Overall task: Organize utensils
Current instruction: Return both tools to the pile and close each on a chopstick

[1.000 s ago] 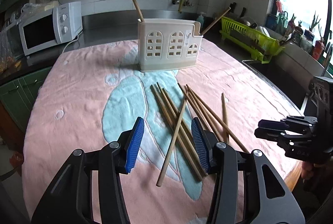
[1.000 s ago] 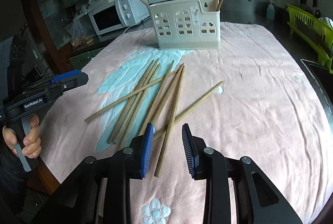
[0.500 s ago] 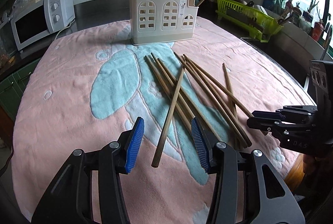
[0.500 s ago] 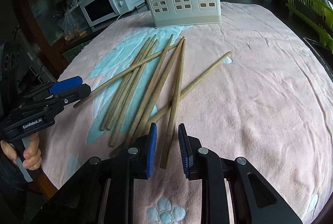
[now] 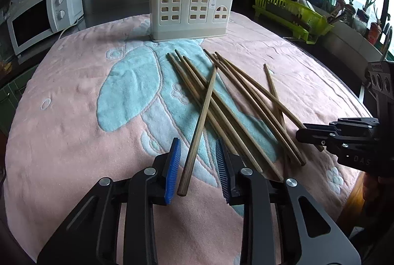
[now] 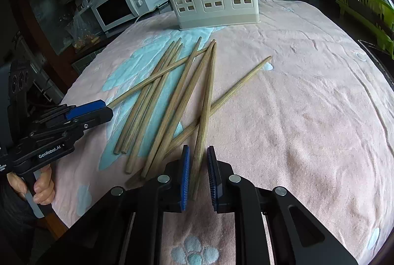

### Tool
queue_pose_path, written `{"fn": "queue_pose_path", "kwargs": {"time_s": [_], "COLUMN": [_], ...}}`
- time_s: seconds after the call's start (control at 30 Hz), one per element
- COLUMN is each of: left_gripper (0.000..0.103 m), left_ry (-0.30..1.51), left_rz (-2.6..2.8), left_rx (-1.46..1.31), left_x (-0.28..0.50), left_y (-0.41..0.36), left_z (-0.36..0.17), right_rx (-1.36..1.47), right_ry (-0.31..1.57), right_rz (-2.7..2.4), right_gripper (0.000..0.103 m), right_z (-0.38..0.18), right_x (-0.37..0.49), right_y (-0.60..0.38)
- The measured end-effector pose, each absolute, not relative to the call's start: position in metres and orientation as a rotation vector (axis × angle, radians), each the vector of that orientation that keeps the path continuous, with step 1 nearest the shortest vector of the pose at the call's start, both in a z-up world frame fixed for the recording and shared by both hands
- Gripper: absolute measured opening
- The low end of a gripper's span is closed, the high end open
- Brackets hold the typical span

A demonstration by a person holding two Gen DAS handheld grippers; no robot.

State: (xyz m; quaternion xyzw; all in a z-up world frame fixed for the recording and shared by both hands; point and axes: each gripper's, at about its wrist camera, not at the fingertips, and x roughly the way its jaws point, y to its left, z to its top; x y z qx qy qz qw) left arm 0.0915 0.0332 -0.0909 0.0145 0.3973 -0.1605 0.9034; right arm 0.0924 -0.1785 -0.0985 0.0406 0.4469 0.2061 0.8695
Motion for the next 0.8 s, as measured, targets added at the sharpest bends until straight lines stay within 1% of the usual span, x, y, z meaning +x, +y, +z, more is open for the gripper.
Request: {"fn": "queue_pose_path", "kwargs": {"time_s": [0.07,0.2,0.27,0.4,0.47,0.8], "left_gripper": [0.025,0.024,0.018,0.017,0.011,0.008], "left_ry": [0.826,0.823,0.830,0.839,0.841,0.842], "left_rz": [-0.334,-0.326,-0.326,-0.320,-0.318,-0.326], "left_rx": [0.032,0.027,0.031,0.033,0.035,0.048], "left_x": [0.0922,0.0925,0.0929,0.0945,0.0949,0.0919], "left_y": [0.0319,0.0334,0.0327,0.0323,0.0319,0.0251], "left_z": [-0.0918,-0.0916,-0.0926,-0.0941,-0.0943,-0.0891], "right_rx": [0.087,0.086,0.087,0.089,0.089,0.087], "right_ry": [0.934,0.935,0.935,0.935,0.935,0.904], "right_rz": [0.430,0.429,0.429,0.426,0.424,0.410], "right_gripper": [0.014,0.011,0.011,0.010,0.010,0.009], "right_z": [-0.0982,-0.0989,-0.0989,-0.0989,-0.0988,-0.0910], "right_x": [0.0925,0.0933,0.0933,0.0951,0.0961,0.0918], "right_y": [-0.1787,-0.1787,-0.1788,-0.1792,-0.1793,-0.1836]}}
